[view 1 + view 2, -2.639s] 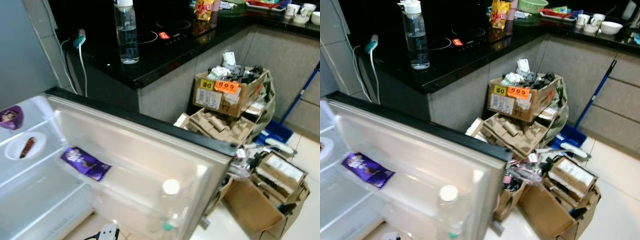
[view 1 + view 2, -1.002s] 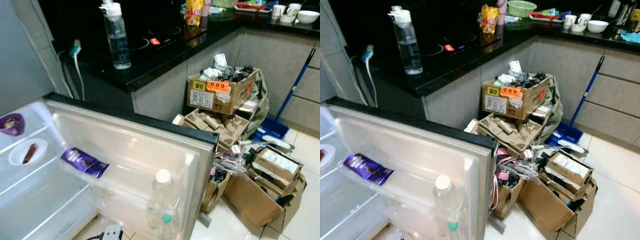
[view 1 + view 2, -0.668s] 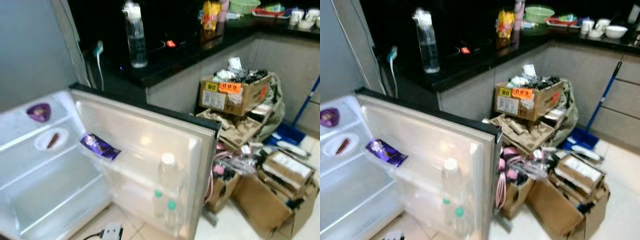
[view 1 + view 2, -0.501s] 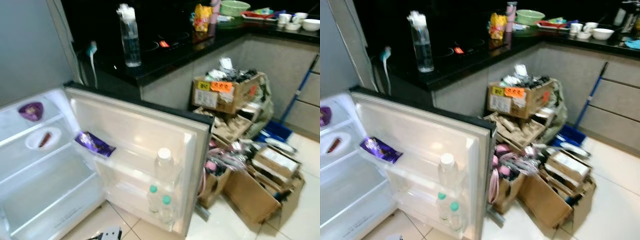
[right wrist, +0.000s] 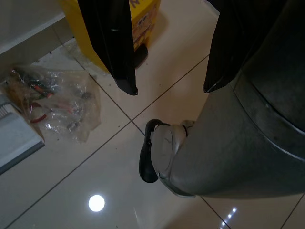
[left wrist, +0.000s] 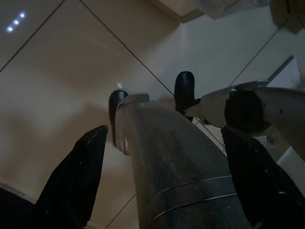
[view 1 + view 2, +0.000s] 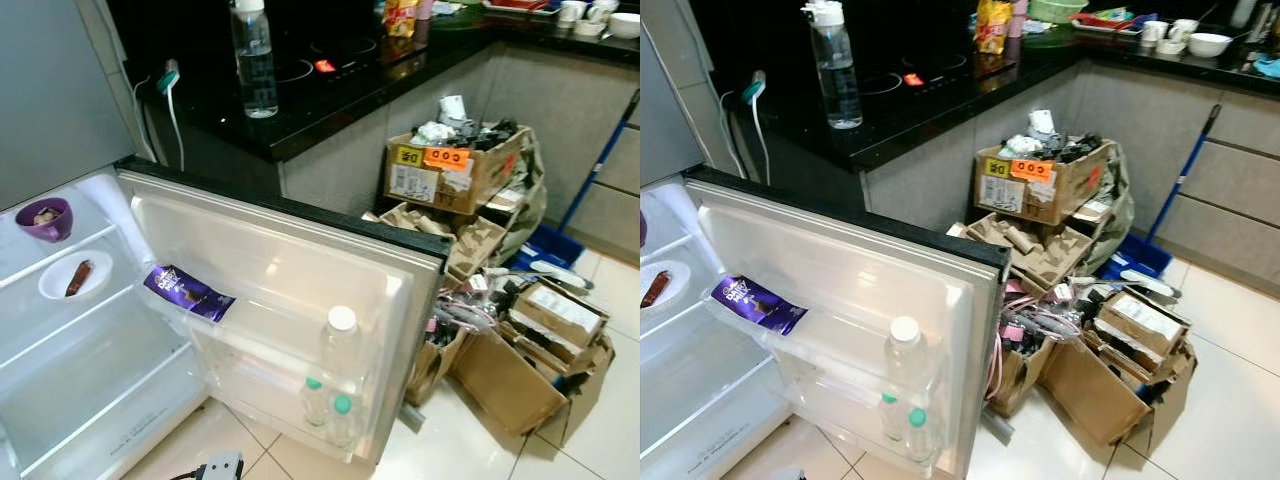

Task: Restocking fridge

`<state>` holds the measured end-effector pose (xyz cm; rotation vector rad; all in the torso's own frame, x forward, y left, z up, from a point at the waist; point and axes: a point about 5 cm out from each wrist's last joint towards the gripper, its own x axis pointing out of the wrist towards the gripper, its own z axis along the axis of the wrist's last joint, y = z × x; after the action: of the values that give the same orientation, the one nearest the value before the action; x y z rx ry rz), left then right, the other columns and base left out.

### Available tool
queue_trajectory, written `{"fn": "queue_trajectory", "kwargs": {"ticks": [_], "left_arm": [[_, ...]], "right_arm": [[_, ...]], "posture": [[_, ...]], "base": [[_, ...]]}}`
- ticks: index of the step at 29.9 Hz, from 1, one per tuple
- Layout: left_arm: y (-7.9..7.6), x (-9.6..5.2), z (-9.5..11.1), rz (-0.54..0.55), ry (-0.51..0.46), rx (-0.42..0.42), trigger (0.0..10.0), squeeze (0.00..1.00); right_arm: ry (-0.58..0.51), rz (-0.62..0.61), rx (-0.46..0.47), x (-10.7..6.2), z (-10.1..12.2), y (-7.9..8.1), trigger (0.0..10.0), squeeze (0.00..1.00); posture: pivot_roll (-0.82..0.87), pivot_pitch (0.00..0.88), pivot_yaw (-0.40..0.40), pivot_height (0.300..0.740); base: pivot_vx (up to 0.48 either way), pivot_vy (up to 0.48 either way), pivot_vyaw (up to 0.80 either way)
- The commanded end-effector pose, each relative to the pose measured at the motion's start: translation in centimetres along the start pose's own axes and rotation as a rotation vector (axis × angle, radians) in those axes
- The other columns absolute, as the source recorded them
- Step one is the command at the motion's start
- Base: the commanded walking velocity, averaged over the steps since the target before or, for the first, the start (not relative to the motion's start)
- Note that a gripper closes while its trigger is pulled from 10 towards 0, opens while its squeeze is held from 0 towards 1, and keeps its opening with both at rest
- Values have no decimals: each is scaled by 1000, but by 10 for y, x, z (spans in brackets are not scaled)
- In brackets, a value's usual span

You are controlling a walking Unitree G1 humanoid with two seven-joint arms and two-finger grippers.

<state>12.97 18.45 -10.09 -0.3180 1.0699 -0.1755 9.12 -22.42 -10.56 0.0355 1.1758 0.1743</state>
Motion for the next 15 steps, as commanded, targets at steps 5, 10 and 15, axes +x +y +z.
{"fn": "queue_trajectory", "kwargs": {"ticks": [5,10,15], "left_arm": [[6,-3,-2,4,23,30,10000,0],[5,-3,-3,1,29,13,10000,0],[5,-3,-3,15,26,-8,10000,0]], "right_arm": [[11,2,-16,-1,-4,0,10000,0],[10,3,-18,-1,-3,0,10000,0],[5,-1,-32,0,-1,0,10000,0]], "posture": [[-71,0,-3,740],[-73,0,-2,740],[-73,0,-2,740]], "base": [[0,-96,0],[0,-480,0],[0,0,0]]}}
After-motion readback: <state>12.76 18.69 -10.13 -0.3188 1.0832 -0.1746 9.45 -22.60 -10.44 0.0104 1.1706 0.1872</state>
